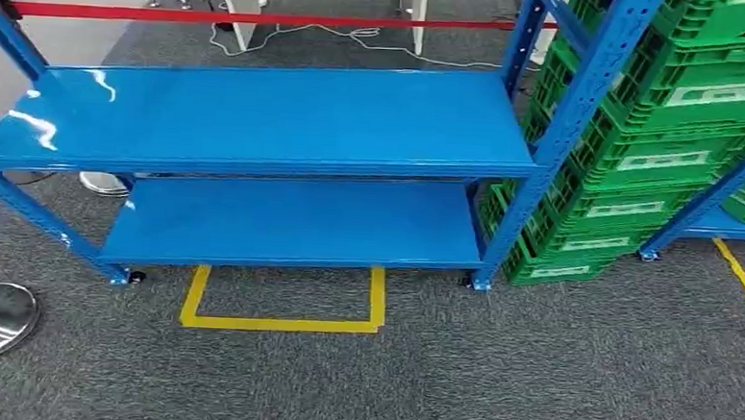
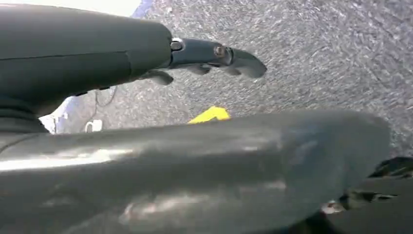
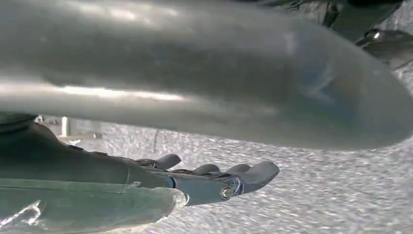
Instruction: Take the parts from the cabinet and place them on the table.
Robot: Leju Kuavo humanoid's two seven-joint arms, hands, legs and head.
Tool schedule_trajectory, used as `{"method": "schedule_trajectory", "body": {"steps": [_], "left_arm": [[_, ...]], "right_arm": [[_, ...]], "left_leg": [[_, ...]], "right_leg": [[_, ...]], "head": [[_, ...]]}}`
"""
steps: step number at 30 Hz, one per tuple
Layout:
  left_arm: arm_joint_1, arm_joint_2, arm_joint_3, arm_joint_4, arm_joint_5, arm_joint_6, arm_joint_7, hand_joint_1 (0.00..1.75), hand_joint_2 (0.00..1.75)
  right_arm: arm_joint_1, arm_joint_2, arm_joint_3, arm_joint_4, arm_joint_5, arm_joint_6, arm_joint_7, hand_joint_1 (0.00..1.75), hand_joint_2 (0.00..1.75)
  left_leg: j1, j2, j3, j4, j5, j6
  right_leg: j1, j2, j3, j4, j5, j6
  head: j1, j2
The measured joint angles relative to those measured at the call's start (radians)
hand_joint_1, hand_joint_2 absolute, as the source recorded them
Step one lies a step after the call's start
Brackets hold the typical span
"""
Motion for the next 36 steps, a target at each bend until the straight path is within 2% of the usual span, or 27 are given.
{"method": "schedule_trajectory", "body": {"steps": [1,2,3,4,6,7,8,9,10,11,13,14,15,16,17,18,19,22,23,24,25,26,28,29,30,32,36], "left_arm": [[-0.002,0.0,0.0,0.0,0.0,0.0,0.0,0.0,0.0],[-0.002,0.0,0.0,0.0,0.0,0.0,0.0,0.0,0.0],[-0.002,-0.001,0.0,0.0,0.0,0.0,0.0,0.0,0.0],[-0.002,0.0,0.0,0.0,0.0,0.0,0.0,0.0,0.0],[-0.004,0.0,0.0,0.0,0.0,0.0,0.0,0.0,0.0],[-0.004,0.0,0.0,0.0,0.0,0.001,0.0,0.0,0.0],[-0.005,0.0,0.001,0.0,-0.001,0.002,0.0,0.0,0.0],[-0.005,0.0,0.001,0.0,-0.001,0.003,0.0,0.0,0.0],[-0.002,0.0,0.002,0.0,-0.002,0.003,0.0,0.0,0.0],[0.002,0.0,0.002,0.0,-0.002,0.003,0.0,0.0,0.0],[0.005,0.001,0.006,0.0,-0.002,0.003,0.0,0.0,0.0],[0.004,0.001,0.008,0.0,-0.002,0.003,0.0,0.0,0.0],[0.003,0.001,0.009,0.0,-0.002,0.003,0.0,0.0,0.0],[0.002,0.0,0.01,0.0,-0.002,0.003,0.0,0.0,0.0],[0.001,-0.001,0.01,0.0,-0.003,0.003,0.0,0.0,0.0],[0.001,-0.001,0.011,0.0,-0.005,0.003,0.0,0.0,0.0],[0.0,-0.001,0.011,0.0,-0.005,0.003,0.0,0.0,0.0],[-0.001,-0.002,0.013,0.0,-0.005,0.002,0.0,0.0,0.0],[-0.001,-0.002,0.014,0.0,-0.005,0.003,0.0,0.0,0.0],[-0.002,-0.002,0.014,0.0,-0.005,0.004,0.0,0.0,0.0],[-0.003,-0.002,0.015,0.0,-0.006,0.004,0.0,0.0,0.0],[-0.004,-0.001,0.015,0.0,-0.006,0.004,0.0,0.0,0.0],[-0.004,-0.001,0.016,0.0,-0.006,0.004,0.0,0.0,0.0],[-0.004,-0.001,0.016,0.0,-0.006,0.004,0.0,0.0,0.0],[-0.004,-0.001,0.016,0.0,-0.006,0.004,0.0,0.0,0.0],[-0.004,-0.001,0.016,0.0,-0.007,0.004,0.0,0.0,0.0],[-0.003,-0.002,0.016,0.0,-0.008,0.004,0.0,0.0,0.0]], "right_arm": [[-0.001,0.0,0.0,0.0,0.0,0.0,0.0,0.0,0.0],[-0.002,0.0,0.0,0.0,0.0,0.0,0.0,0.0,0.0],[-0.005,0.0,0.0,0.0,0.0,0.0,0.0,0.0,0.0],[-0.007,0.0,0.0,0.0,0.0,0.0,0.0,0.0,0.0],[0.0,0.0,0.0,0.0,0.013,-0.021,-0.013,0.0,0.0],[0.004,0.0,0.0,0.0,0.016,-0.023,-0.015,0.0,0.0],[0.006,0.0,0.0,0.0,0.016,-0.023,-0.016,0.0,0.0],[0.005,0.0,0.0,0.0,0.018,-0.025,-0.015,0.0,0.0],[0.0,0.0,0.0,0.0,0.019,-0.028,-0.015,0.0,0.0],[-0.005,0.0,0.0,0.0,0.021,-0.03,-0.014,0.0,0.0],[-0.006,0.0,0.0,0.0,0.025,-0.033,-0.013,0.0,0.0],[-0.003,0.0,0.0,0.0,0.028,-0.034,-0.01,0.0,0.0],[-0.001,0.0,0.0,0.0,0.031,-0.036,-0.006,0.0,0.0],[0.0,0.0,0.0,0.0,0.035,-0.04,-0.002,0.0,1.75],[0.0,0.0,0.001,0.0,0.039,-0.043,0.002,0.0,1.75],[-0.002,0.0,0.002,0.0,0.044,-0.046,0.007,0.0,1.75],[-0.004,0.0,0.003,0.0,0.048,-0.049,0.011,0.0,1.75],[-0.001,0.0,0.007,0.0,0.055,-0.063,0.02,0.0,1.75],[0.0,0.0,0.008,0.0,0.057,-0.066,0.021,0.0,1.75],[-0.001,0.0,0.01,0.0,0.065,-0.073,0.021,0.0,1.75],[-0.002,0.0,0.014,0.0,0.069,-0.075,0.021,0.0,1.75],[-0.002,0.0,0.019,0.0,0.076,-0.076,0.021,0.0,1.75],[0.0,0.0,0.027,0.0,0.078,-0.077,0.009,0.0,1.75],[0.0,0.0,0.027,0.0,0.078,-0.077,0.002,0.0,1.75],[0.0,0.0,0.028,0.0,0.078,-0.077,-0.002,0.0,1.75],[-0.001,0.0,0.031,0.0,0.078,-0.079,-0.006,0.0,1.75],[0.0,0.0,0.031,0.0,0.077,-0.079,-0.011,0.0,1.75]], "left_leg": [[0.003,-0.014,0.041,-0.089,0.051,0.0],[0.008,-0.046,0.074,-0.159,0.08,-0.003],[0.016,-0.109,0.098,-0.216,0.076,-0.003],[0.018,-0.101,0.096,-0.217,0.071,0.005],[0.008,-0.085,0.096,-0.218,0.07,0.022],[0.012,-0.077,0.097,-0.221,0.074,0.031],[0.015,-0.064,0.099,-0.224,0.079,0.04],[0.014,-0.061,0.099,-0.225,0.078,0.045],[0.01,-0.05,0.099,-0.224,0.077,0.05],[0.007,-0.038,0.099,-0.224,0.076,0.051],[0.004,-0.019,0.1,-0.223,0.074,0.053],[0.003,-0.014,0.101,-0.223,0.073,0.053],[0.002,-0.013,0.103,-0.223,0.072,0.051],[0.002,-0.012,0.107,-0.223,0.07,0.049],[0.002,-0.011,0.112,-0.223,0.067,0.046],[0.001,-0.011,0.115,-0.223,0.064,0.042],[-0.005,-0.01,0.114,-0.22,0.061,0.036],[0.001,-0.01,0.116,-0.23,0.067,0.018],[0.0,-0.01,0.121,-0.239,0.068,0.015],[-0.002,-0.01,0.124,-0.245,0.076,0.051],[-0.005,-0.01,0.124,-0.245,0.071,0.071],[-0.005,-0.01,0.125,-0.245,0.075,0.076],[-0.004,-0.009,0.125,-0.249,0.077,0.073],[-0.003,-0.009,0.125,-0.252,0.079,0.066],[-0.001,-0.009,0.125,-0.254,0.081,0.054],[0.004,-0.009,0.125,-0.259,0.082,0.009],[0.005,-0.009,0.125,-0.259,0.083,0.007]], "right_leg": [[-0.003,0.014,0.0,0.0,0.002,0.003],[-0.004,0.023,-0.001,0.001,0.002,0.009],[0.004,0.037,-0.007,0.009,0.0,0.017],[0.001,0.046,-0.012,0.008,0.002,0.021],[-0.007,0.06,-0.014,-0.006,0.008,0.039],[-0.008,0.067,-0.02,-0.009,0.009,0.045],[-0.007,0.036,-0.021,0.003,0.003,0.047],[-0.001,-0.007,-0.033,0.031,-0.019,0.049],[-0.001,-0.049,-0.07,0.109,-0.067,0.053],[-0.002,-0.064,-0.112,0.199,-0.111,0.055],[-0.002,-0.071,-0.171,0.322,-0.153,0.056],[-0.002,-0.071,-0.165,0.314,-0.136,0.054],[-0.001,-0.071,-0.137,0.264,-0.102,0.051],[0.0,-0.071,-0.085,0.167,-0.054,0.046],[0.001,-0.072,-0.033,0.07,-0.016,0.041],[0.003,-0.078,0.0,0.006,-0.016,0.036],[0.006,-0.076,0.008,0.003,-0.013,0.032],[0.013,-0.073,0.002,0.004,-0.013,0.018],[0.009,-0.072,0.008,-0.005,-0.007,0.017],[0.006,-0.072,0.011,-0.014,-0.002,0.026],[0.006,-0.07,0.01,-0.015,-0.001,0.025],[0.006,-0.069,0.01,-0.014,-0.001,0.024],[0.01,-0.069,0.01,-0.014,-0.004,0.019],[0.011,-0.069,0.009,-0.014,-0.003,0.015],[0.013,-0.069,0.008,-0.013,-0.003,0.014],[0.016,-0.07,0.004,-0.011,-0.003,0.012],[0.016,-0.07,0.004,-0.011,0.0,0.009]], "head": [[0.0,0.0],[-0.001,0.0],[-0.005,0.0],[-0.005,0.0],[-0.005,0.0],[-0.006,0.0],[-0.004,0.0],[0.003,0.0],[0.008,0.0],[0.008,0.0],[0.008,0.0],[0.008,0.0],[0.008,0.0],[0.008,0.0],[0.008,0.0],[0.009,0.0],[0.007,0.0],[0.007,0.0],[0.008,0.0],[0.003,0.0],[-0.002,0.0],[0.0,0.0],[-0.001,0.0],[0.0,0.0],[-0.001,0.0],[0.0,0.0],[0.0,0.0]]}}
